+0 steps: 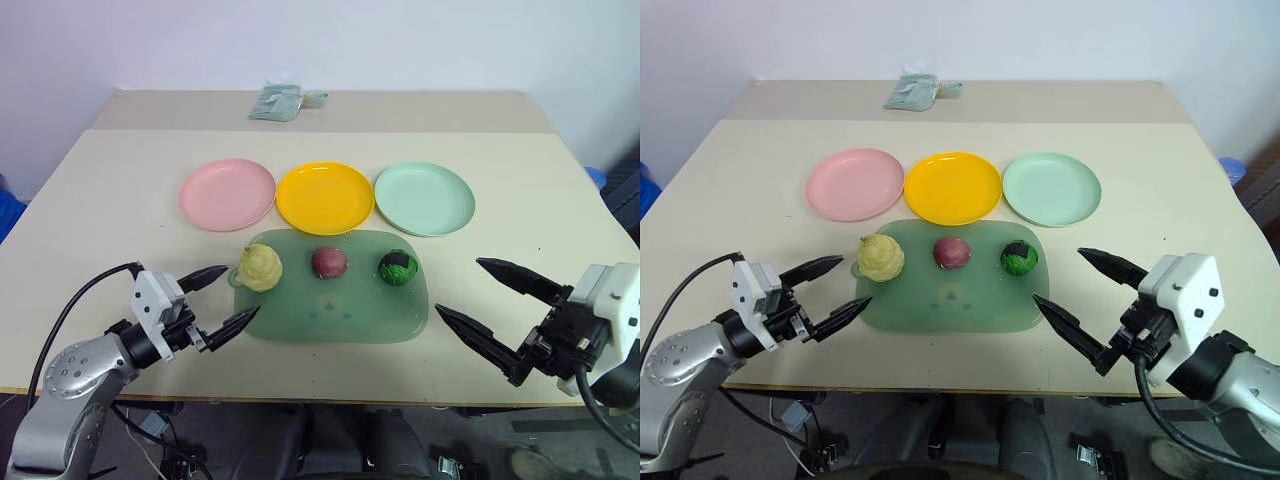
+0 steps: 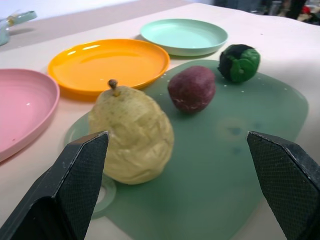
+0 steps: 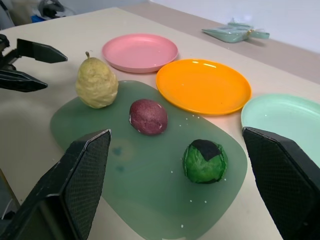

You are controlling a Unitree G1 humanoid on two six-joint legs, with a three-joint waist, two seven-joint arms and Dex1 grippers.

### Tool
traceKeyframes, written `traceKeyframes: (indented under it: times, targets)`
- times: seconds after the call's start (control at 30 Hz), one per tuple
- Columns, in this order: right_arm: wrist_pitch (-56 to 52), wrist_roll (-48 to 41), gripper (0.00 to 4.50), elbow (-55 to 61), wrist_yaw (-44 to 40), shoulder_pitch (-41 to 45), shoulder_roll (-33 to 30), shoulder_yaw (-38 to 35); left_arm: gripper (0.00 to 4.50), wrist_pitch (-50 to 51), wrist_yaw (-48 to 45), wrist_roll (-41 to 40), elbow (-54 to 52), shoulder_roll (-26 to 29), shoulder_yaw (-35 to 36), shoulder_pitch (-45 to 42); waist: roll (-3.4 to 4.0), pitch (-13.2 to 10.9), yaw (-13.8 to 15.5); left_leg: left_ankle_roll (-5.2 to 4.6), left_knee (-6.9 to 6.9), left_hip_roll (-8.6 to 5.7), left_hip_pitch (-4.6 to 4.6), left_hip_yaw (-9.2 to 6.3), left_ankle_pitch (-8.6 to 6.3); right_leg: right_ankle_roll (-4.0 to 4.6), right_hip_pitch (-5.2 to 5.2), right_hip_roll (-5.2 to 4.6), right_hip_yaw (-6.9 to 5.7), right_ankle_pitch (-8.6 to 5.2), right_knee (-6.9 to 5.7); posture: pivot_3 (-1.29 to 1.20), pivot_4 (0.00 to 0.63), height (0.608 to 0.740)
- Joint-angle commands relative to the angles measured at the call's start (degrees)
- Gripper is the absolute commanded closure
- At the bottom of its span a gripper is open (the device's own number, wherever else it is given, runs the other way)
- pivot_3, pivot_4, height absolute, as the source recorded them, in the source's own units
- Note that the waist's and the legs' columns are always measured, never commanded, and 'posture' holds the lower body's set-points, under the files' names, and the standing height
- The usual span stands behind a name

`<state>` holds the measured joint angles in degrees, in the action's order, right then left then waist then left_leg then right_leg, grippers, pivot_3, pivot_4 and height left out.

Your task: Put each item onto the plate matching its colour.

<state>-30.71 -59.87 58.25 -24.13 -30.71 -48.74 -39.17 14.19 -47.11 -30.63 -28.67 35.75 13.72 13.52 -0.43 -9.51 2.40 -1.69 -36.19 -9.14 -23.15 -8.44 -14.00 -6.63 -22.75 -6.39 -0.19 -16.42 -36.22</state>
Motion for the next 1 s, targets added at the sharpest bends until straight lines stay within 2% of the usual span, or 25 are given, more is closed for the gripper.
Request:
traceKeyframes:
  times: [0.03,0.33,0.6,0.73,1.0]
  targets:
    - [0.64,-0.23,0.21,1.59,-0.22,-0.67,0.74,-1.66,0.0,-1.71,-0.97,0.65,-0.45,0.33,0.17,0.64,0.01,0.01,0.0,0.0,0.0,0.0,0.0,0.0,0.0,0.0,0.0,0.0,0.0,0.0,0.0,0.0,0.15,0.74]
    - [3.11,-1.07,0.21,1.75,0.09,-2.19,0.37,-1.97,0.0,-4.73,-1.68,1.75,3.32,-1.28,0.35,0.13,0.02,0.02,-0.01,0.0,0.0,0.0,0.01,0.01,0.0,0.01,0.01,0.0,0.0,0.0,0.0,0.0,0.15,0.74]
    - [5.27,-3.14,0.21,1.75,1.58,-0.77,-0.67,-2.79,0.0,0.33,7.68,3.72,-0.12,-3.68,-1.56,-4.76,0.02,0.03,0.01,0.0,-0.03,0.0,0.02,0.01,0.0,-0.04,0.04,0.0,0.0,0.03,-0.01,0.0,0.15,0.74]
    - [8.19,-4.94,0.21,1.75,0.7,-0.52,-3.57,-2.29,0.0,5.51,12.51,4.36,-2.01,-4.18,-2.94,-7.17,0.05,0.05,-0.06,0.0,-0.03,0.0,0.04,0.02,0.01,-0.05,0.04,0.0,0.01,0.04,-0.02,0.0,0.15,0.74]
    - [23.38,-4.64,0.21,1.75,-0.79,-5.82,-14.17,5.82,0.0,10.0,16.69,3.69,-3.66,-5.69,-4.15,-9.71,0.04,0.06,-0.03,0.0,-0.06,0.0,0.07,0.04,0.01,-0.07,0.09,0.01,0.01,0.05,-0.04,0.0,0.15,0.74]
